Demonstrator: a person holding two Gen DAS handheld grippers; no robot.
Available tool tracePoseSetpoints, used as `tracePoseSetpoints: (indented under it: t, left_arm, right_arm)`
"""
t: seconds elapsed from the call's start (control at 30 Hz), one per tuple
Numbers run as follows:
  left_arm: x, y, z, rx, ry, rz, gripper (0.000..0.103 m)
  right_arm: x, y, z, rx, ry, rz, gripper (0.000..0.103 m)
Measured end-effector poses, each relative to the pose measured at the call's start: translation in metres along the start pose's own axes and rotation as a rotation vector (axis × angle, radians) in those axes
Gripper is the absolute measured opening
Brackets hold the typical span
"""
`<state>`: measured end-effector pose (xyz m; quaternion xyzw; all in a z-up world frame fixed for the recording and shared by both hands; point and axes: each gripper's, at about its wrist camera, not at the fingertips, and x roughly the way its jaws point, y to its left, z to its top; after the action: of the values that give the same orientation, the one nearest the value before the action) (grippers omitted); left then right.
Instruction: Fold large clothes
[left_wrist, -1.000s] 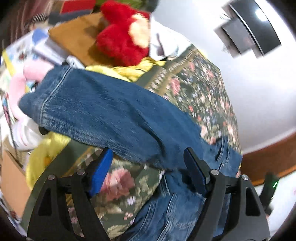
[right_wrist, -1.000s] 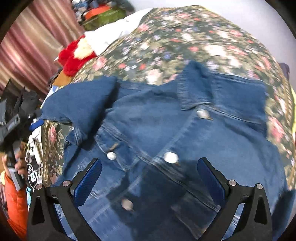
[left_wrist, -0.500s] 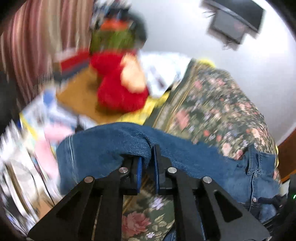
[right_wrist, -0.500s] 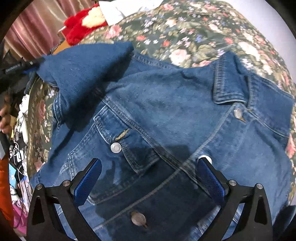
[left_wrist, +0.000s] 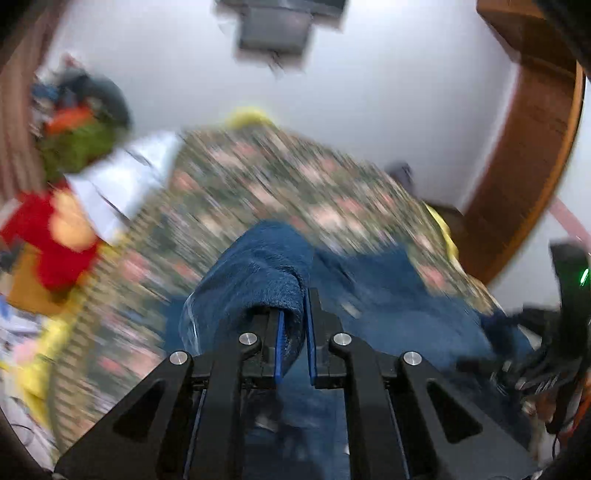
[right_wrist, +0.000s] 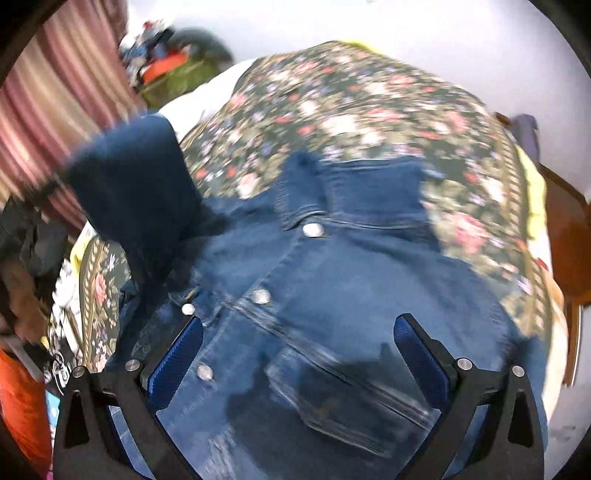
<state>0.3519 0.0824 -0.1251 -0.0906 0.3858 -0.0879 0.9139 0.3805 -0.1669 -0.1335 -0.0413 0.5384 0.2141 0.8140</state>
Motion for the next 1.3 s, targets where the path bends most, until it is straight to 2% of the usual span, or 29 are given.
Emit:
tracePoseSetpoints:
  t: [0.1,0.17,0.23,0.33,0.37,0.43,0.47,0.53,0.6,0.67,0.7,0.8,1.0,1.17,1.23,1.3]
  left_arm:
    - [0.042,-0.031,-0.028,0.009,0.138,-0.091,0.009]
    - [0.063,-0.046,-0.044,0.026,0.209,-0.122,0.009]
    - [0.076,-0.060,-0.059,0.041,0.262,-0.137,0.009]
    - [0.077,-0.068,-0.077,0.071,0.308,-0.112,0.010]
    - [0.072,-0.066,-0.079,0.085,0.311,-0.106,0.013]
    - [0.052,-0.060,-0.080,0.105,0.287,-0.088,0.035]
    - [0.045,-0.054,-0.079,0.115,0.261,-0.077,0.041]
    - [0.020,-0.038,-0.078,0.127,0.180,-0.020,0.061]
    - [0.002,-0.016,-0.076,0.124,0.125,0.051,0.063]
    - [-0.011,0.012,-0.074,0.111,0.104,0.131,0.063]
    - [-0.015,0.031,-0.074,0.095,0.101,0.178,0.063]
    - [-0.016,0.077,-0.080,0.026,0.130,0.248,0.063]
    - [0.004,0.137,-0.106,-0.108,0.211,0.278,0.063]
    - [0.022,0.148,-0.128,-0.145,0.258,0.252,0.066]
    - [0.024,0.146,-0.132,-0.132,0.243,0.250,0.074]
    - [0.028,0.142,-0.133,-0.100,0.244,0.260,0.078]
  right_arm:
    - [-0.019,-0.028,-0.012,0.034,-0.017,-0.026,0.103]
    - [-0.026,-0.042,-0.019,0.049,-0.018,-0.044,0.103]
    - [-0.030,-0.050,-0.026,0.057,-0.015,-0.055,0.103]
    - [-0.030,-0.056,-0.034,0.063,-0.007,-0.061,0.103]
    - [-0.028,-0.057,-0.035,0.061,-0.003,-0.060,0.103]
    - [-0.024,-0.052,-0.035,0.052,0.004,-0.052,0.103]
    - [-0.021,-0.047,-0.033,0.041,0.009,-0.044,0.103]
    - [-0.016,-0.032,-0.026,0.004,0.007,-0.030,0.103]
    - [-0.012,-0.014,-0.018,-0.037,-0.003,-0.019,0.103]
    - [-0.004,0.009,-0.008,-0.092,-0.012,-0.008,0.103]
    - [0.000,0.019,-0.003,-0.118,-0.015,-0.008,0.103]
    - [0.021,0.054,0.009,-0.211,-0.005,-0.014,0.103]
    - [0.087,0.116,0.016,-0.365,0.095,-0.012,0.103]
    - [0.143,0.145,0.002,-0.474,0.186,-0.084,0.102]
    - [0.160,0.153,-0.006,-0.530,0.190,-0.129,0.099]
    - [0.169,0.156,-0.013,-0.569,0.191,-0.166,0.089]
